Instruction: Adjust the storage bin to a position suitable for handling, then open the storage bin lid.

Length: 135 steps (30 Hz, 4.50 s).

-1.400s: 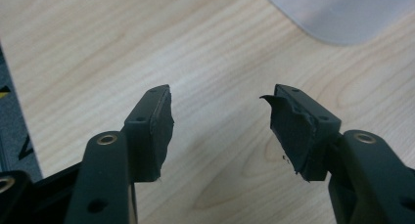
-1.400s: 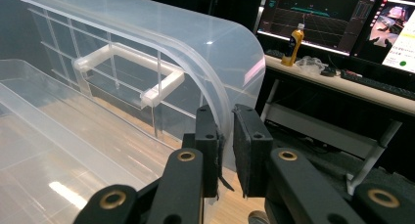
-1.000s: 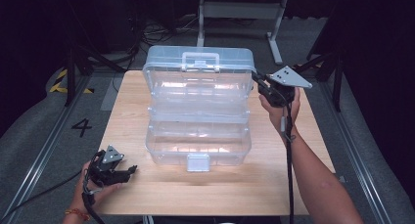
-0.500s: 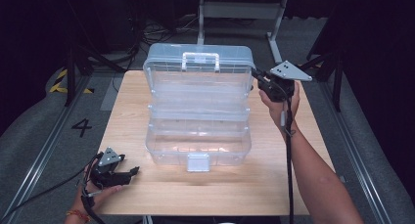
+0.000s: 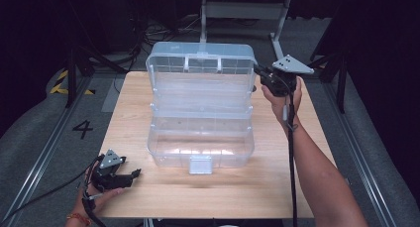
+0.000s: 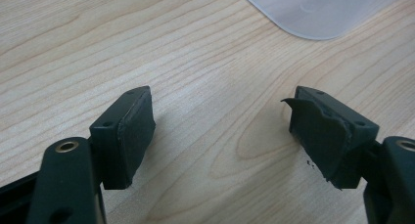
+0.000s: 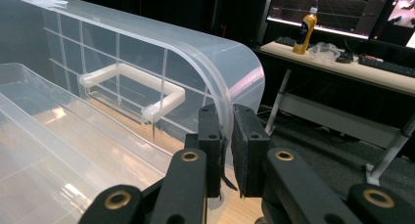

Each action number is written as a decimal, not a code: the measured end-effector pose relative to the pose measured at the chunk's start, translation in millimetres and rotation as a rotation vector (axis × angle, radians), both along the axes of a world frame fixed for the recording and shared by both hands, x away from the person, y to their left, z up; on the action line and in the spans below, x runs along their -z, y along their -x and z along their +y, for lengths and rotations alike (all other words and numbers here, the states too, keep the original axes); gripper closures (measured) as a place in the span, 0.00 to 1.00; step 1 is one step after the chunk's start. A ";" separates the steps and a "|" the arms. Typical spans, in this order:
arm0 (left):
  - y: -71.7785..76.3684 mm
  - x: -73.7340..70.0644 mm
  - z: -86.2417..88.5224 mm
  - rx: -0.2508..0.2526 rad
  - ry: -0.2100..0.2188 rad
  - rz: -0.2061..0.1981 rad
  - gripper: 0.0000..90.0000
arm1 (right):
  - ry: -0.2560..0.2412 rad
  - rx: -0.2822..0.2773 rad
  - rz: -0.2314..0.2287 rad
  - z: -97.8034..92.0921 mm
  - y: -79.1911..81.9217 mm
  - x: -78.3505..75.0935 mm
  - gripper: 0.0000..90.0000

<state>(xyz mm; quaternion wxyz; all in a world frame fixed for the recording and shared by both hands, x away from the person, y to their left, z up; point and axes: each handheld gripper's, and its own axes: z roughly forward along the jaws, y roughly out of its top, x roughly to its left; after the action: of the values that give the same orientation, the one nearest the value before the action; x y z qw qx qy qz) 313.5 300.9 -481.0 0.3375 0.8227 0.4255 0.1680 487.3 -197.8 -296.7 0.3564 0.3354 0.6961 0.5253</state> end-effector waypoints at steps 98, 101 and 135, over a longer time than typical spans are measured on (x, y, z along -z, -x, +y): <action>8.7 0.7 5.1 -0.047 -0.003 0.002 0.23 | 0.039 0.035 0.144 7.5 -77.6 7.1 0.90; 8.7 0.7 5.1 -0.046 -0.003 0.002 0.23 | 0.038 0.040 0.151 8.2 -81.3 8.9 0.90; 10.0 0.0 5.2 -0.044 -0.009 0.010 0.23 | 0.075 0.129 0.218 17.7 -109.8 31.8 0.88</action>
<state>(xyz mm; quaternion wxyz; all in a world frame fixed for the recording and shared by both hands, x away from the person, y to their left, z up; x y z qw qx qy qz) 303.4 306.0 -481.0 0.3278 0.8155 0.4445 0.1730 597.1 -180.1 -328.5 0.3239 0.4212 0.7268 0.4352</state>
